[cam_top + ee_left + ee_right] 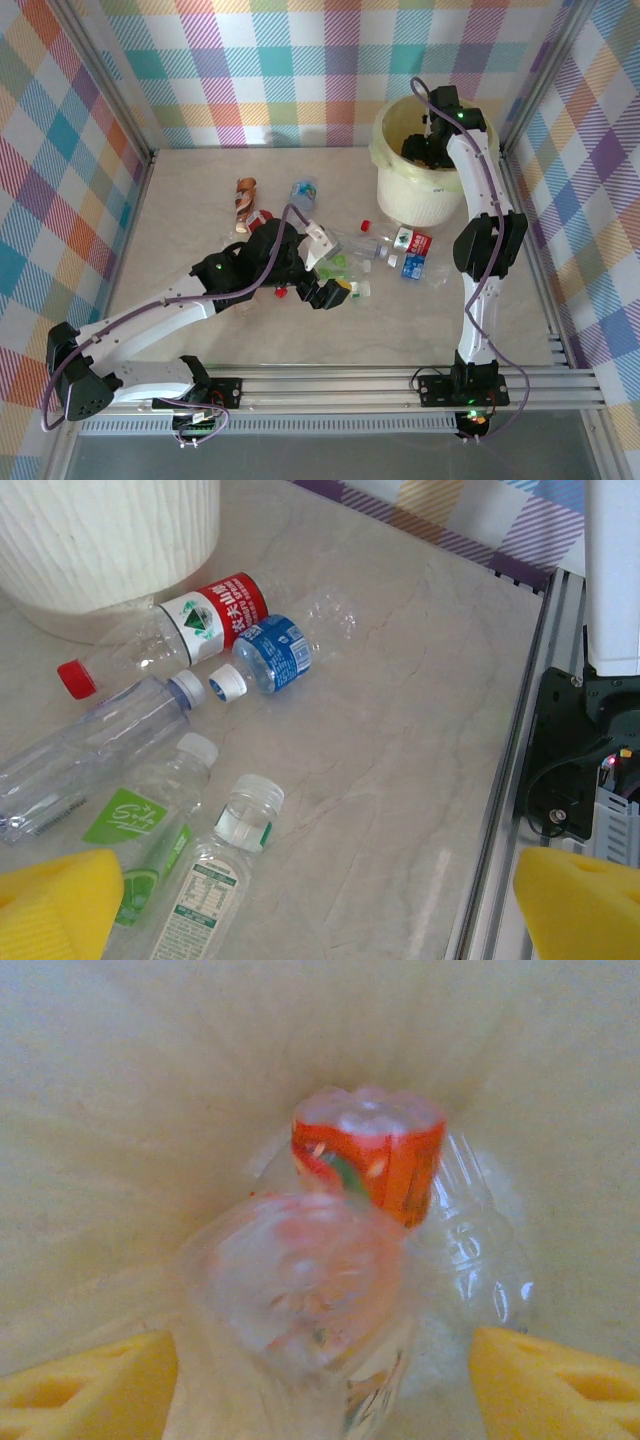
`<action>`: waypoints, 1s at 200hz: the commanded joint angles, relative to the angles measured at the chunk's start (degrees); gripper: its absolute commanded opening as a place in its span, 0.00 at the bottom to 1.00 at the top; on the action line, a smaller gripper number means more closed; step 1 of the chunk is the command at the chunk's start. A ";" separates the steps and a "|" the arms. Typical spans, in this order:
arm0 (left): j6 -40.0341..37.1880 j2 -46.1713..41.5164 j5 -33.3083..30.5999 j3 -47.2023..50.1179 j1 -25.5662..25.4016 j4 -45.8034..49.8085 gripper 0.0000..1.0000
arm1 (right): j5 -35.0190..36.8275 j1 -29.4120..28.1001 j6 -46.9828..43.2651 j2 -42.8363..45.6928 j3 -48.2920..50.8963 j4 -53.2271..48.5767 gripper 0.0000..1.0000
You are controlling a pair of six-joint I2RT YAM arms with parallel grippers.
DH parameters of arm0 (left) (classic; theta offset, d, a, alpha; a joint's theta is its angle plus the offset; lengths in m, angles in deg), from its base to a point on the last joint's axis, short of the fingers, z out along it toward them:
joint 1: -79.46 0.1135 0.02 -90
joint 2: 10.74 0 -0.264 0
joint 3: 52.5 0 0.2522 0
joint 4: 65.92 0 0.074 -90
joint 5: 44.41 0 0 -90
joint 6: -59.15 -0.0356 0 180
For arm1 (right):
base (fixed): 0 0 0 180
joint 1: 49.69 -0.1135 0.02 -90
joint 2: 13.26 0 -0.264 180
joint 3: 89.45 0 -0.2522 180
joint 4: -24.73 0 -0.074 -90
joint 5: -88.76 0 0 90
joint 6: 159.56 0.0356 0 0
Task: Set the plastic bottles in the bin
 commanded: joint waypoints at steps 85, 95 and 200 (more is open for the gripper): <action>-0.62 -1.04 0.25 -0.78 0.17 -0.71 1.00 | -4.32 0.39 -1.16 16.94 7.86 11.12 0.89; -0.54 -1.06 0.17 -0.77 0.17 -0.78 1.00 | -4.97 0.29 -1.47 19.60 11.22 13.90 0.89; -0.35 -1.60 0.61 -0.51 0.16 -1.32 1.00 | -6.93 -5.76 -2.53 53.40 51.92 32.44 0.86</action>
